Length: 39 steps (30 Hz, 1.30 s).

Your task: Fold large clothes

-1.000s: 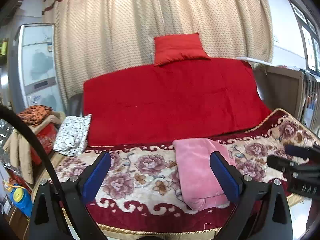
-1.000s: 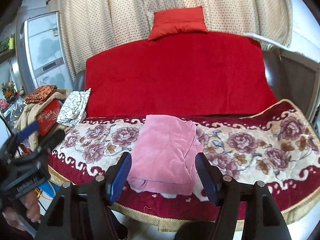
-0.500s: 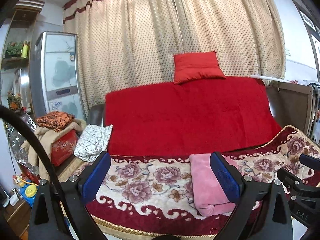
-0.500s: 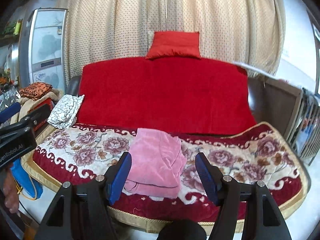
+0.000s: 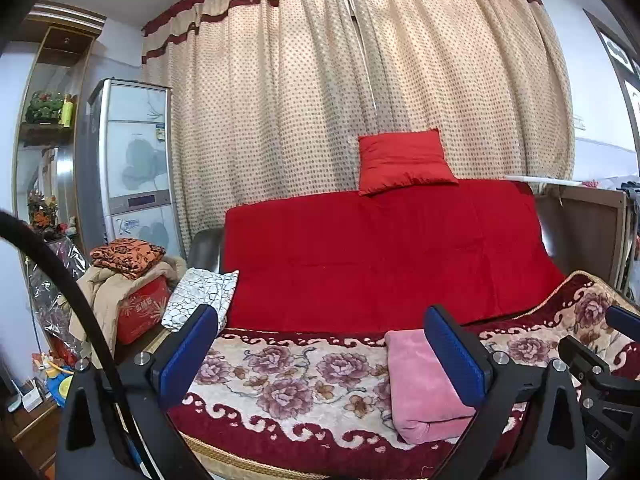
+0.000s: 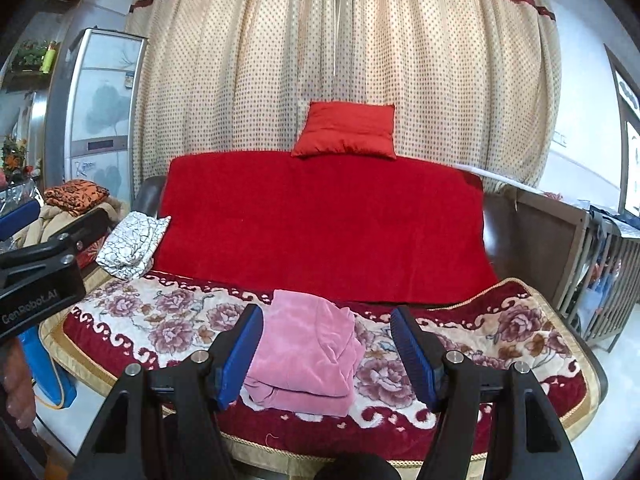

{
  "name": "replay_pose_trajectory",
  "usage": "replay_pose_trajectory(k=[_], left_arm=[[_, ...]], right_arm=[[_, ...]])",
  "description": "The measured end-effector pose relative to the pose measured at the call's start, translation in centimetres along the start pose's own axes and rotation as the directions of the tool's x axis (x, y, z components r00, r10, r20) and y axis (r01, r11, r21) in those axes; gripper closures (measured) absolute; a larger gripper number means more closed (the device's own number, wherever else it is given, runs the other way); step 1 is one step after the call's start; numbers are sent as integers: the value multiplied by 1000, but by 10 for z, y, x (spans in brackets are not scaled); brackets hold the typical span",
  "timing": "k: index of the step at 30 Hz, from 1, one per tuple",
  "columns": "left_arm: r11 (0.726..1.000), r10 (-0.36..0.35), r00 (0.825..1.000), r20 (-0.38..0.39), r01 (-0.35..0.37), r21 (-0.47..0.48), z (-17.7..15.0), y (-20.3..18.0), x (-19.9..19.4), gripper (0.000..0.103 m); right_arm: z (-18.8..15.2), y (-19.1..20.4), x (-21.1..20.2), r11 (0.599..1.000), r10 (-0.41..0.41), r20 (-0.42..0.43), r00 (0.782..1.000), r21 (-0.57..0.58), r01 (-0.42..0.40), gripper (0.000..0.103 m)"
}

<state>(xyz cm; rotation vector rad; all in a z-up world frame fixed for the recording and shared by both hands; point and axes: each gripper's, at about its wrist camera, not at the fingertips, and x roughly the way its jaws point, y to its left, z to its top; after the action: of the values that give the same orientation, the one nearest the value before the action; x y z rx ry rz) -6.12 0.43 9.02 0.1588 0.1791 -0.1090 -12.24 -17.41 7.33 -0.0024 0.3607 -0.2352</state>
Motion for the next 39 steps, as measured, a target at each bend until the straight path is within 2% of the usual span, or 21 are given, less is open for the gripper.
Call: replay_pose_trajectory(k=[8, 22, 39], left_arm=[[1000, 19, 1000, 3, -19, -18, 2, 6, -6, 0], [1000, 21, 1000, 11, -21, -20, 3, 4, -13, 0], [1000, 0, 1000, -14, 0, 6, -2, -8, -17, 0]], right_arm=[[4, 5, -13, 1000, -24, 41, 999, -13, 24, 33], [5, -1, -19, 999, -53, 57, 997, 0, 53, 33], [-5, -15, -17, 997, -78, 29, 997, 17, 78, 33]])
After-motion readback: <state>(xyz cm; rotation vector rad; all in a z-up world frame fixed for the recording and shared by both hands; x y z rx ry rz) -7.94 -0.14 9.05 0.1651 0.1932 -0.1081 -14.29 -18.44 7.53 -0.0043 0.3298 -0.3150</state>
